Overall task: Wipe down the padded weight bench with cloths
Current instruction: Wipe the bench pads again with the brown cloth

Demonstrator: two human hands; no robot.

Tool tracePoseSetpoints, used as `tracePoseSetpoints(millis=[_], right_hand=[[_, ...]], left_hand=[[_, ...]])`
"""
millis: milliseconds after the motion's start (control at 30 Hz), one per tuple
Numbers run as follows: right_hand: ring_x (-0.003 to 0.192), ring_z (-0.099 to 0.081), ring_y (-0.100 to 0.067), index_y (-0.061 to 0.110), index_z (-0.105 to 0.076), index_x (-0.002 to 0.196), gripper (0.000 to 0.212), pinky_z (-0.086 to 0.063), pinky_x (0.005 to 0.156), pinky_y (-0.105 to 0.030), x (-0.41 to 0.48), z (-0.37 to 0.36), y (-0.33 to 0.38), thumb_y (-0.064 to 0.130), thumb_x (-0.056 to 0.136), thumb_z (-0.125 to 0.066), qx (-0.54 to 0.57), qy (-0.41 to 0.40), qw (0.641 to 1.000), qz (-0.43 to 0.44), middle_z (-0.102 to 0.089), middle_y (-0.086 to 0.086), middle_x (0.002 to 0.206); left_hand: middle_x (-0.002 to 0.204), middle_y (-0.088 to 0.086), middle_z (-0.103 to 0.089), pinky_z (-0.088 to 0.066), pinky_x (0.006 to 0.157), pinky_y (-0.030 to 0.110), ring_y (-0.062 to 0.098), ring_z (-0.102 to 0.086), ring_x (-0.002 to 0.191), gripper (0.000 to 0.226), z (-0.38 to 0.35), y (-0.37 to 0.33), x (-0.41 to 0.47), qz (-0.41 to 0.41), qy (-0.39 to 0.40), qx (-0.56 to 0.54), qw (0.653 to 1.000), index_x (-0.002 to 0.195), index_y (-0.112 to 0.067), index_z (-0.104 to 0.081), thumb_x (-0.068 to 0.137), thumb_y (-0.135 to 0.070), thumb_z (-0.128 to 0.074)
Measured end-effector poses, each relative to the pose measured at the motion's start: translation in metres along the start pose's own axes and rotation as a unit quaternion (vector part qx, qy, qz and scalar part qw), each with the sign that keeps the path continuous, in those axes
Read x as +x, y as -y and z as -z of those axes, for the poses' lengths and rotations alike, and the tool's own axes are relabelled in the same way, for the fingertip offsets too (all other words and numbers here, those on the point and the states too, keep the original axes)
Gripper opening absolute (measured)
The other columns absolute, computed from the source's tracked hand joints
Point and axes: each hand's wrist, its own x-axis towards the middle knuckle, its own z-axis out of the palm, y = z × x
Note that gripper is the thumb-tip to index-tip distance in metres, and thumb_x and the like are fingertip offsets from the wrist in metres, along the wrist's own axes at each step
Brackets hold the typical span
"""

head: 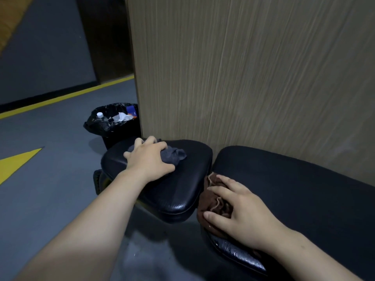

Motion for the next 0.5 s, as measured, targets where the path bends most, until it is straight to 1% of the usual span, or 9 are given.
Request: tracePoseSetpoints(millis=[67,133,200,333,433,500], right_hand=[[0.144,-0.024,0.0,0.043,-0.055,0.135,0.069,-0.018,0.115,-0.013,0.004,-0.002,-0.001,0.073,0.073,-0.05,0.02,-0.016,1.0,0.005,-0.03,0.017,0.158],[0.143,-0.027,0.002,0.041,-0.059,0.132,0.06,-0.019,0.112,-0.009,0.01,-0.004,0.0,0.064,0.076,-0.058,0.033,-0.021,0.999,0.016,-0.034,0.016,0.156],[0.143,-0.028,0.001,0.036,-0.059,0.133,0.057,-0.021,0.113,-0.011,0.019,-0.008,0.002,0.056,0.08,-0.062,0.036,-0.023,0.999,0.027,-0.034,0.014,0.156],[0.146,-0.024,-0.004,0.031,-0.053,0.141,0.058,-0.019,0.117,-0.016,0.047,-0.017,0.007,0.047,0.087,-0.066,0.047,-0.041,0.998,0.026,-0.026,0.009,0.161],[0.15,-0.016,-0.008,0.032,-0.043,0.148,0.064,-0.017,0.121,-0.025,0.075,-0.023,0.013,0.048,0.09,-0.064,0.044,-0.022,0.998,0.033,-0.019,0.008,0.164],[0.151,-0.014,-0.013,0.031,-0.039,0.151,0.067,-0.016,0.122,-0.034,0.097,-0.026,0.014,0.049,0.091,-0.062,0.037,-0.003,0.999,0.036,-0.018,0.005,0.165]], left_hand=[[0.102,-0.014,-0.042,-0.031,0.078,0.042,0.017,-0.031,0.103,0.036,-0.002,0.001,0.0,-0.003,-0.016,-0.005,1.0,0.101,-0.039,-0.059,0.069,-0.05,-0.072],[0.103,-0.015,-0.043,-0.031,0.079,0.041,0.016,-0.03,0.102,0.036,-0.003,0.003,0.001,-0.009,-0.029,-0.012,0.999,0.102,-0.039,-0.06,0.07,-0.047,-0.074],[0.105,-0.015,-0.043,-0.032,0.079,0.041,0.015,-0.03,0.103,0.038,-0.003,0.007,0.002,-0.013,-0.046,-0.018,0.999,0.105,-0.038,-0.059,0.07,-0.045,-0.075],[0.105,-0.013,-0.043,-0.034,0.078,0.041,0.018,-0.032,0.105,0.04,0.002,0.018,0.006,-0.006,-0.086,-0.026,0.996,0.106,-0.036,-0.061,0.07,-0.042,-0.077],[0.107,-0.013,-0.044,-0.035,0.079,0.042,0.021,-0.034,0.108,0.039,0.01,0.029,0.01,-0.001,-0.132,-0.03,0.991,0.104,-0.033,-0.064,0.069,-0.04,-0.079],[0.108,-0.012,-0.046,-0.035,0.079,0.043,0.023,-0.035,0.109,0.037,0.017,0.034,0.011,0.001,-0.153,-0.028,0.988,0.102,-0.032,-0.065,0.068,-0.038,-0.08]])
